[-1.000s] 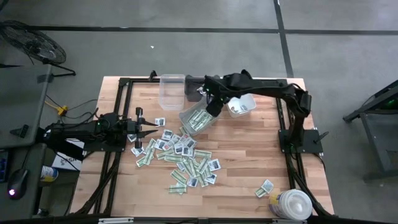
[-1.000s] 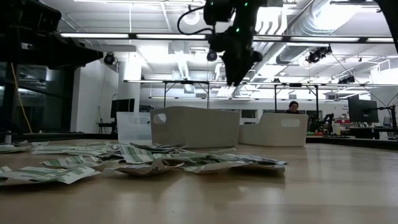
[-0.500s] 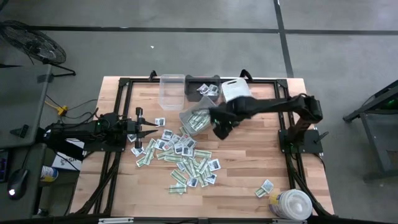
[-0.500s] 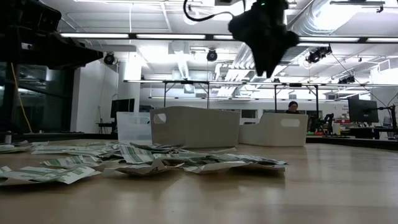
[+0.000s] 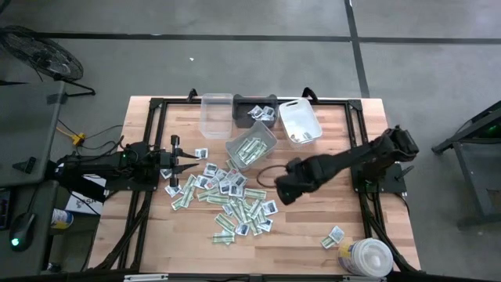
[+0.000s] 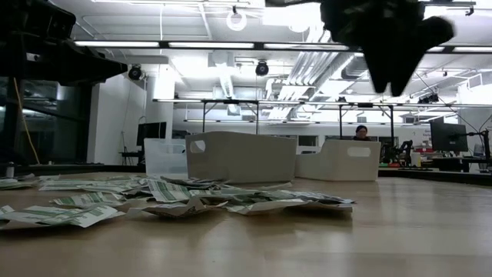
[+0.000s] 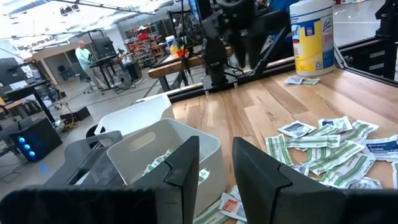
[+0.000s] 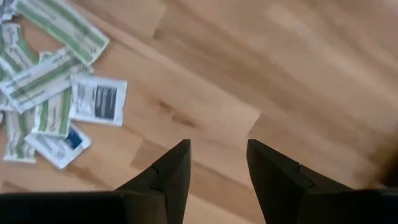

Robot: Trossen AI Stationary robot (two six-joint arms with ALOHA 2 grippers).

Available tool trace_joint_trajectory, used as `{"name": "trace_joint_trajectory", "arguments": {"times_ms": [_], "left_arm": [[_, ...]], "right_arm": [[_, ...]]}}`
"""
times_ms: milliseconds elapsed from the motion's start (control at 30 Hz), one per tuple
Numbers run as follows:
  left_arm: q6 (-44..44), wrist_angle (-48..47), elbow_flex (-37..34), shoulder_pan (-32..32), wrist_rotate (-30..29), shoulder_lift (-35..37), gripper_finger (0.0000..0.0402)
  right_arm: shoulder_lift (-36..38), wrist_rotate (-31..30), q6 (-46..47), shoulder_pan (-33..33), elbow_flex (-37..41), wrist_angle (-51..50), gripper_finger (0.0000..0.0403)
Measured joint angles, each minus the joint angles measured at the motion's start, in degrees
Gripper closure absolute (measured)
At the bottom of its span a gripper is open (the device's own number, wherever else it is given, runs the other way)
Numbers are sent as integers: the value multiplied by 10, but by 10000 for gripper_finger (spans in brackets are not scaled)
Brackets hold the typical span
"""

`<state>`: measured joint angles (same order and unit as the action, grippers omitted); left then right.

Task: Pick & Place First Aid Supplies
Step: Put the alcohol pad into the transparent bin

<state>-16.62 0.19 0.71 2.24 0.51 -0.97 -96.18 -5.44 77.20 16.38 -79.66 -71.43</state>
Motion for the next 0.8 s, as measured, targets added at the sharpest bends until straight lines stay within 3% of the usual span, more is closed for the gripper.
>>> {"name": "trace_joint_trajectory", "arguments": {"times_ms": [433, 800], "left_arm": [[0, 0, 0, 0, 0, 0, 305], [0, 0, 0, 0, 0, 0, 305]], "right_arm": [[-3, -5, 246, 129, 0, -7, 238], [-3, 1, 316, 209, 0, 6, 235]]}}
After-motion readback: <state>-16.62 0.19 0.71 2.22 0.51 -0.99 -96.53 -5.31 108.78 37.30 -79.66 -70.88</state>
